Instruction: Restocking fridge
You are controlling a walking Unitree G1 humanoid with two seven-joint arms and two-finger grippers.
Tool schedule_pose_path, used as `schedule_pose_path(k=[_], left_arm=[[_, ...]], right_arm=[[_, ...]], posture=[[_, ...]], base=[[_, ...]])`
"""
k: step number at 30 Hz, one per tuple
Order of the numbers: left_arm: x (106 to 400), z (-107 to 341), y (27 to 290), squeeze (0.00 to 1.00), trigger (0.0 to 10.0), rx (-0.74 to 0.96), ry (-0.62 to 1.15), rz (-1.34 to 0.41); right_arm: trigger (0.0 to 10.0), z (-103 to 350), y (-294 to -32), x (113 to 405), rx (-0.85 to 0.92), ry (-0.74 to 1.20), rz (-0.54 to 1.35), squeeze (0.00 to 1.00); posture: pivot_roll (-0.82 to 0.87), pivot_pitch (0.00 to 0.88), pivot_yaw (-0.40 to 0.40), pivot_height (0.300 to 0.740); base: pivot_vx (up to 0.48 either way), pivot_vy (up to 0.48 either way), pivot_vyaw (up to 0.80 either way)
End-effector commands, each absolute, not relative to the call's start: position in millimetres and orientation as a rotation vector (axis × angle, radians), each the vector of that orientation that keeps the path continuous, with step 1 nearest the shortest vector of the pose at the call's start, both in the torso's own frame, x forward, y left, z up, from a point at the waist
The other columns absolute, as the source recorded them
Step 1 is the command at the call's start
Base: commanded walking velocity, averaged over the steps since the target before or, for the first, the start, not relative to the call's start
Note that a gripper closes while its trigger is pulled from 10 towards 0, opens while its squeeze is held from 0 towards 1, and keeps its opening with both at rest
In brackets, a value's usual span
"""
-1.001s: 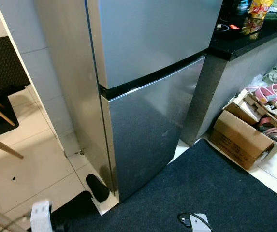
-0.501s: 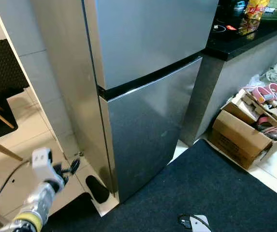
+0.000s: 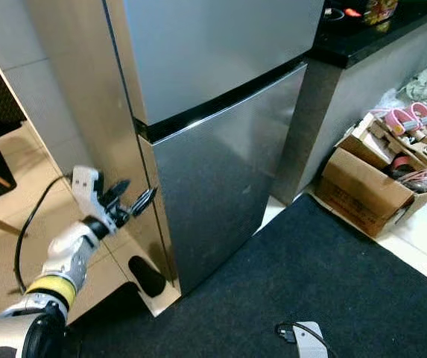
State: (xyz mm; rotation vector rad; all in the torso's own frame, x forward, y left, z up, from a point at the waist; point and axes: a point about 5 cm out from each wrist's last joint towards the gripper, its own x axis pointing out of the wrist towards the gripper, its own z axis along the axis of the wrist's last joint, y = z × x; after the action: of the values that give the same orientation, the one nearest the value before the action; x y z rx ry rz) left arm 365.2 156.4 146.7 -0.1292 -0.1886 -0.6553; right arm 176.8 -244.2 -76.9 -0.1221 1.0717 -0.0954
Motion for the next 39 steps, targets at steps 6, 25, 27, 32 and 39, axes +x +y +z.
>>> schedule_pose_path(k=[6,25,27,32,39], left_arm=[[373,174,152,0.0,10.0,-0.077,-0.28,-0.685],[393,205,142,0.0,10.0,-0.057,-0.306,-0.556],[397,211,146,0.0,10.0,-0.068,-0.312,-0.494],[401,216,146,0.0,10.0,-0.081,-0.298,-0.443],[401,227,115,0.0,10.0,-0.158,-0.321,-0.652]], right_arm=[[10.0,-82,-251,161,-0.122,1.099,-0.115,0.0],[10.0,-84,-263,145,-0.131,1.113,-0.139,0.0],[10.0,-84,-264,143,-0.134,1.114,-0.139,0.0],[10.0,-84,-265,142,-0.138,1.114,-0.14,0.0],[10.0,-84,-267,141,-0.14,1.107,-0.141,0.0]], posture=[[-0.05,0.175,0.049,0.74],[-0.09,0.253,0.05,0.74],[-0.09,0.258,0.051,0.74],[-0.1,0.266,0.053,0.74],[-0.11,0.273,0.055,0.74]], base=[[0.0,0.0,0.0],[0.0,0.0,0.0],[0.0,0.0,0.0],[0.0,0.0,0.0],[0.0,0.0,0.0]])
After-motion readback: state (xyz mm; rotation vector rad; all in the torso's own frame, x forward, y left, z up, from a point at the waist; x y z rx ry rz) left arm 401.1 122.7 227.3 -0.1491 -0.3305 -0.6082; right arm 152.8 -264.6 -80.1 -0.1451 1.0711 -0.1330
